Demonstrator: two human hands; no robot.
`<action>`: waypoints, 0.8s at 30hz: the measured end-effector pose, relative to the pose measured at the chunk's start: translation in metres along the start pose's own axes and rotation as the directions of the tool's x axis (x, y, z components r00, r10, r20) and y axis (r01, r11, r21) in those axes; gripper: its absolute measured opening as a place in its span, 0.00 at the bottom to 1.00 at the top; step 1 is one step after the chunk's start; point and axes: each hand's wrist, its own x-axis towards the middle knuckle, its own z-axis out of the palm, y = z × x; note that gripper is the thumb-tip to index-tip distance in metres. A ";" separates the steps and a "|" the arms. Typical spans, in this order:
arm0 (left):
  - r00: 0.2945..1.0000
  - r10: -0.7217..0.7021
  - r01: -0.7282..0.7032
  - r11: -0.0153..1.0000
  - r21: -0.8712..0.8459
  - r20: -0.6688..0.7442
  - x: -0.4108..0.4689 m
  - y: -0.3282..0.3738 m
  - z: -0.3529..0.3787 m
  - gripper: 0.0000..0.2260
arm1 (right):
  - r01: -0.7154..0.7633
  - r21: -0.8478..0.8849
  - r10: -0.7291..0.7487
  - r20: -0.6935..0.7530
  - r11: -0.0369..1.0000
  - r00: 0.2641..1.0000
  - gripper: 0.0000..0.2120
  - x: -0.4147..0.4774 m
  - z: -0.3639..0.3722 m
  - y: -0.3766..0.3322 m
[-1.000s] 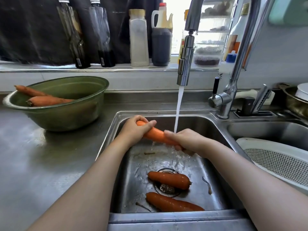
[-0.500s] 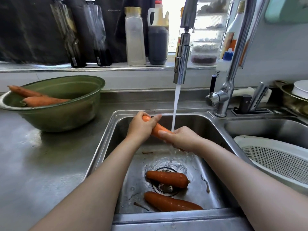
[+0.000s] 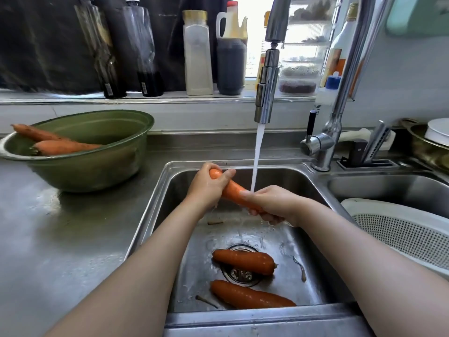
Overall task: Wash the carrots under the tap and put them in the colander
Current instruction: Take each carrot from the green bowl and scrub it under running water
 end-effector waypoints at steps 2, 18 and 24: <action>0.999 0.040 -0.039 0.999 -0.028 0.024 -0.001 0.000 0.003 0.12 | -0.005 -0.021 0.003 -0.101 1.000 0.995 0.29 0.002 0.004 -0.002; 0.998 0.000 0.027 0.918 -0.396 0.069 0.000 -0.004 -0.004 0.14 | -0.131 0.280 0.101 0.118 0.951 0.988 0.29 0.006 0.005 -0.007; 0.997 -0.045 0.071 0.853 -0.518 0.064 0.002 -0.006 -0.006 0.14 | -0.161 0.535 -0.049 0.357 0.829 0.933 0.18 0.002 -0.010 0.001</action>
